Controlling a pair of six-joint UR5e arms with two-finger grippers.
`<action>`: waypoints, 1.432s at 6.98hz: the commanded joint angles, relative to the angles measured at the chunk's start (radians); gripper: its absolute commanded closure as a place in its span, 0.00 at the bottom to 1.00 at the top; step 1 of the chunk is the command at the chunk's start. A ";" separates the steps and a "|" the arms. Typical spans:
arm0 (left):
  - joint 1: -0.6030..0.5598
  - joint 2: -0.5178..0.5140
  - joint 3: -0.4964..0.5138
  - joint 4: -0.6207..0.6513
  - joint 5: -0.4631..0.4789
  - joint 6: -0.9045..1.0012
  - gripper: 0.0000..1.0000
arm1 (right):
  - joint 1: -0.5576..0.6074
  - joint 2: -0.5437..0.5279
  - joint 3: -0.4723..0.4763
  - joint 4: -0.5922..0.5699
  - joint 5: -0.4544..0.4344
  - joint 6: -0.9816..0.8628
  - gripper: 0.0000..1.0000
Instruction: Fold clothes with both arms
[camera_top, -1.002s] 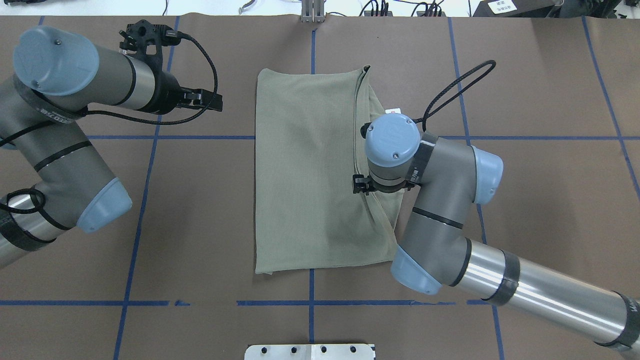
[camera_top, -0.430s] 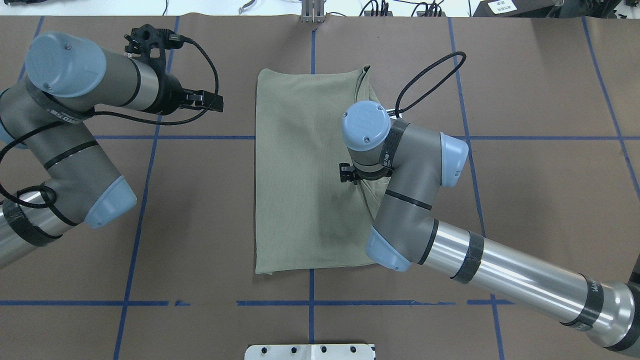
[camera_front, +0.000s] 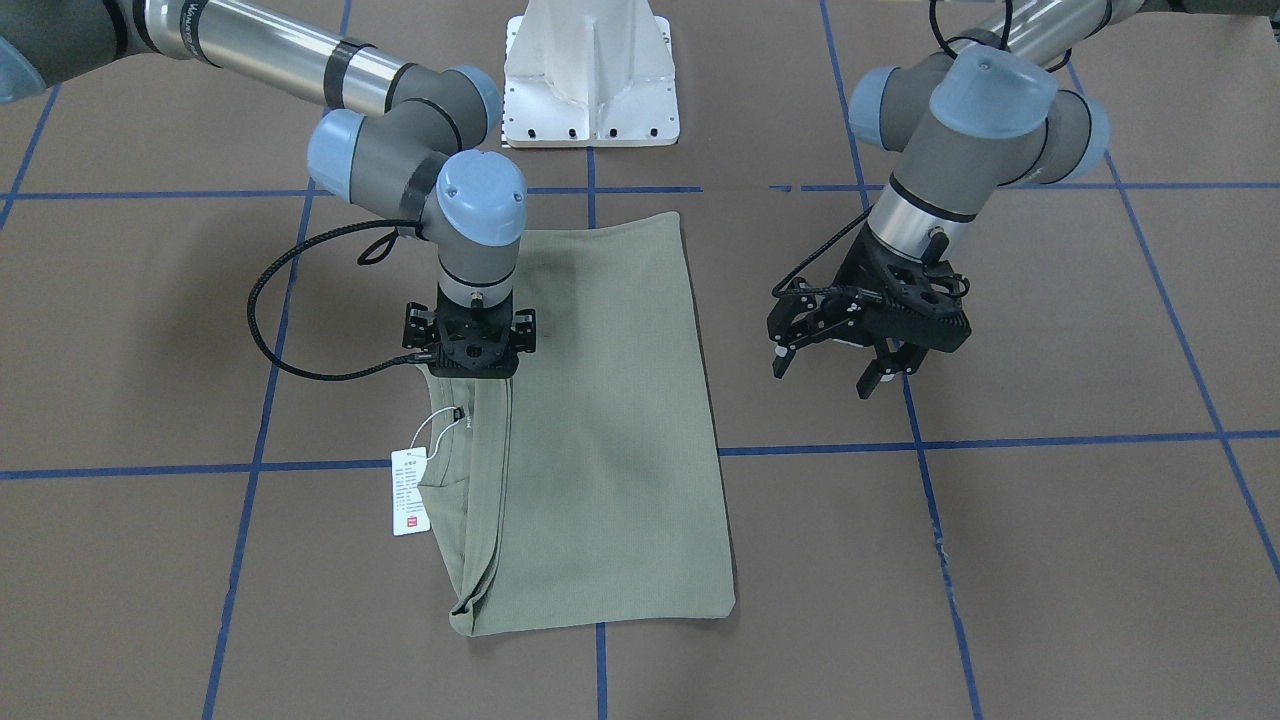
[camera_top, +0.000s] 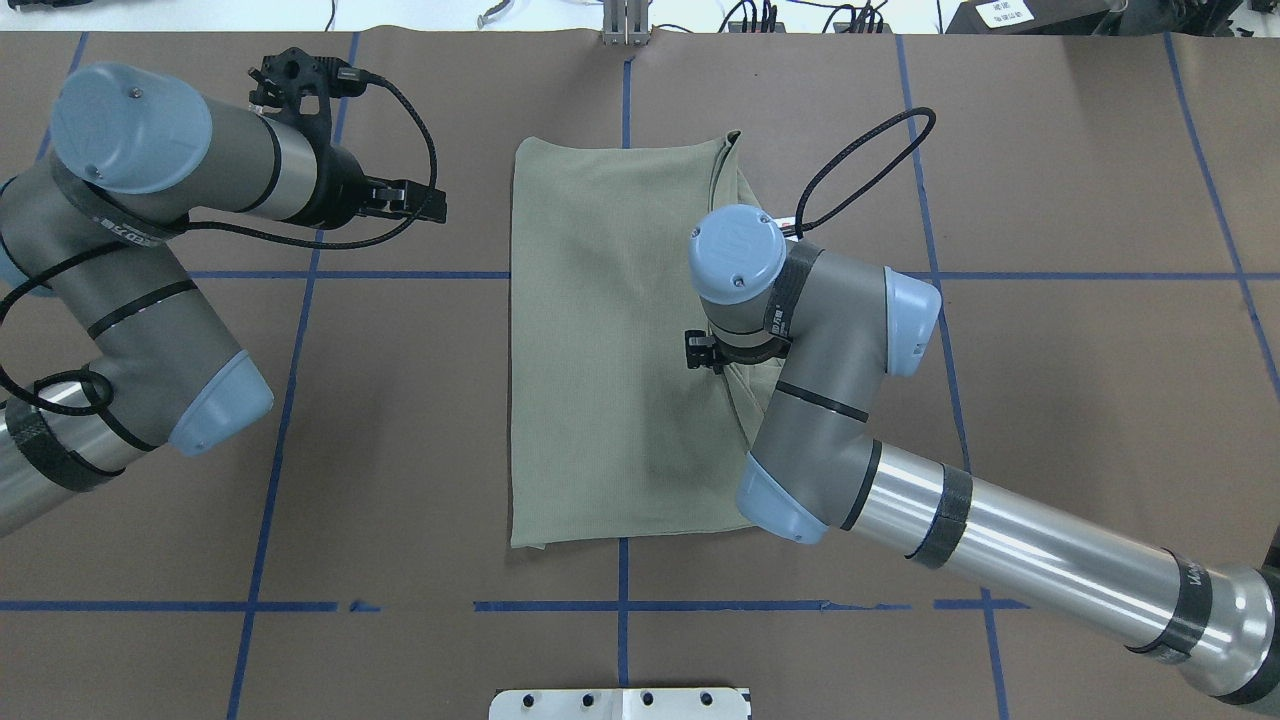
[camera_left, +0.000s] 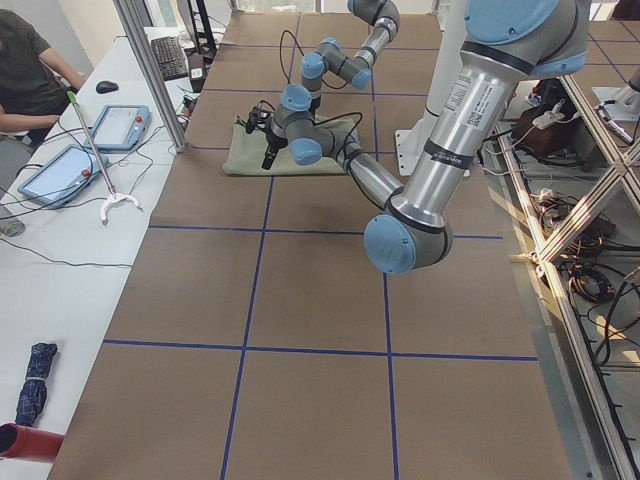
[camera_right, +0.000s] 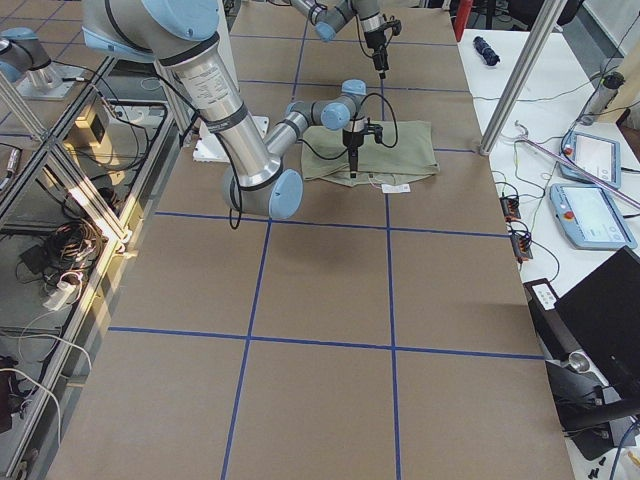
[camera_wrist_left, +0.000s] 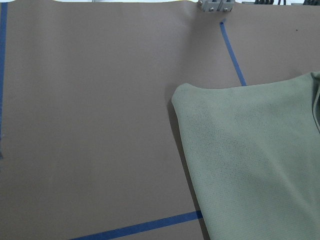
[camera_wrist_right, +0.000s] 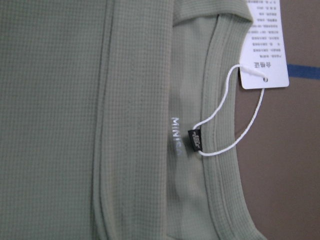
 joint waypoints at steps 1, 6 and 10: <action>0.000 0.000 0.000 0.000 0.000 0.000 0.00 | 0.005 -0.018 0.008 0.000 0.002 -0.003 0.00; 0.001 -0.002 0.000 -0.005 -0.015 -0.008 0.00 | 0.034 -0.139 0.135 -0.001 0.023 -0.037 0.00; -0.015 0.001 -0.005 -0.005 -0.056 -0.002 0.00 | 0.130 -0.179 0.218 -0.017 0.057 -0.127 0.00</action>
